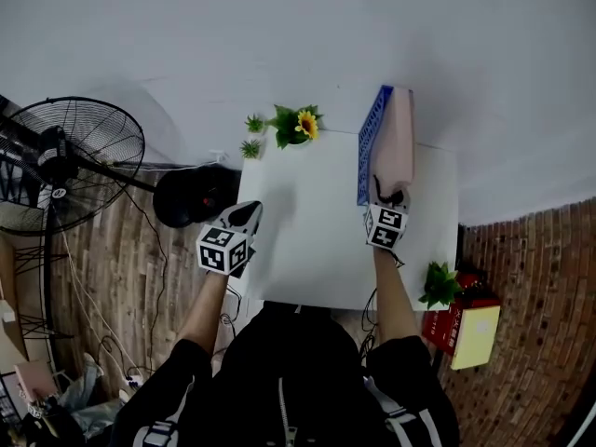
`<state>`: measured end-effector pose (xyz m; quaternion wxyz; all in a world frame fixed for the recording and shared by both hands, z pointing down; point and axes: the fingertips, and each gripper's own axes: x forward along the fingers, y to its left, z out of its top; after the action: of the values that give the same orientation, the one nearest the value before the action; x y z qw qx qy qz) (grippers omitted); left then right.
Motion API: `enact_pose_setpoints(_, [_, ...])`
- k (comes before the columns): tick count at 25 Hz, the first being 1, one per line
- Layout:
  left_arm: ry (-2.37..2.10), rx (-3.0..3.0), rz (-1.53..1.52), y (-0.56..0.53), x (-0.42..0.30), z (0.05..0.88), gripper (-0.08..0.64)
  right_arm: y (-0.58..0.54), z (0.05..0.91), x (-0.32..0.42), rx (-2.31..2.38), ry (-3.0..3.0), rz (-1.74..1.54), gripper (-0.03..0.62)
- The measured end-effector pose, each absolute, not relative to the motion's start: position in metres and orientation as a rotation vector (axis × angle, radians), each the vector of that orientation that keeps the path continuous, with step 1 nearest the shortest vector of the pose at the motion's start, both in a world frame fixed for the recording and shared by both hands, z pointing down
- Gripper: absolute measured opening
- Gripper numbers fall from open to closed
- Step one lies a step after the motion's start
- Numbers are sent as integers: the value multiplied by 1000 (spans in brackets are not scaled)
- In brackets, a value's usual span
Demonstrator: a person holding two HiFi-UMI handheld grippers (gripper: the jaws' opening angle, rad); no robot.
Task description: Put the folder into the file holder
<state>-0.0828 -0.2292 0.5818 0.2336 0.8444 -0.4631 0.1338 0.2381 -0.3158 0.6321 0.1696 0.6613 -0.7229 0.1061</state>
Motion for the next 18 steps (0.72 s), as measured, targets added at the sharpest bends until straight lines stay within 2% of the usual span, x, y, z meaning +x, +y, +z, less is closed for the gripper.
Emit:
enact_pose_setpoints(13, [-1241,2390,326,-214,-64,564,25,-254,611,240,1921,-2073,353,213])
enact_pose_setpoints(16, [-1248,2421,308,-218,-59,553,25,-238,606,236,1929,-2108,422,185])
enact_pose_setpoints(18, [-1253,2443,288,-220,-55,544,25,-229,601,229,1900,-2146,447,130])
